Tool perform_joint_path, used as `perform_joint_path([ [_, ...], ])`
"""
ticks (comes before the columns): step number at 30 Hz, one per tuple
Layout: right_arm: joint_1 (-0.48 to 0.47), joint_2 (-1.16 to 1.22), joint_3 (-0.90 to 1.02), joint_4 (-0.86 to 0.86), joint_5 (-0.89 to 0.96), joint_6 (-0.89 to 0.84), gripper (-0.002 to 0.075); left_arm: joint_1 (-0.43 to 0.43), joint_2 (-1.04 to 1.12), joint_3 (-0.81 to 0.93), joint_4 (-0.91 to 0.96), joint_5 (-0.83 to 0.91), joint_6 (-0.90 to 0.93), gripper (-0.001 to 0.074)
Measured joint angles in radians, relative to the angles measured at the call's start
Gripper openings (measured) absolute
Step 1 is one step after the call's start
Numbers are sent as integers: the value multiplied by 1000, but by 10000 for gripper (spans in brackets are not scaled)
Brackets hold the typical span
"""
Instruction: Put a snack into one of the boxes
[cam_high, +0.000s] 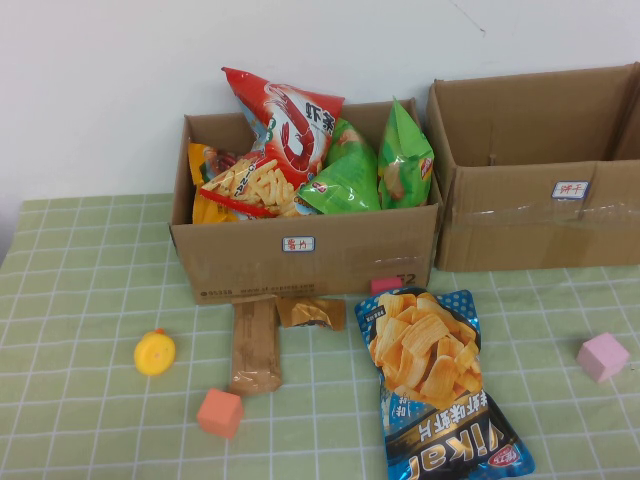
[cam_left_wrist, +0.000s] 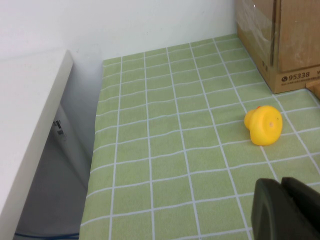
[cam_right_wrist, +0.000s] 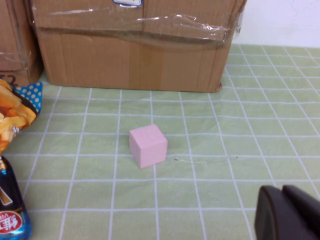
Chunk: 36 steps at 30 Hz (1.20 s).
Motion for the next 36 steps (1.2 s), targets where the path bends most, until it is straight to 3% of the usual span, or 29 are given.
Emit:
perform_joint_path([
  [14, 0, 0, 0, 0, 0, 0, -2, 0, 0, 0, -28, -23, -19, -3],
  [16, 0, 0, 0, 0, 0, 0, -2, 0, 0, 2, -123, -54, -71, -3],
  [21, 0, 0, 0, 0, 0, 0, -2, 0, 0, 2, -588, -206, -353, -3],
  [24, 0, 0, 0, 0, 0, 0, -2, 0, 0, 2, -785, -268, -423, -2],
  [33, 0, 0, 0, 0, 0, 0, -2, 0, 0, 2, -910, -302, -440, -1],
  [36, 0, 0, 0, 0, 0, 0, -2, 0, 0, -12, -886, -286, -350, -1],
])
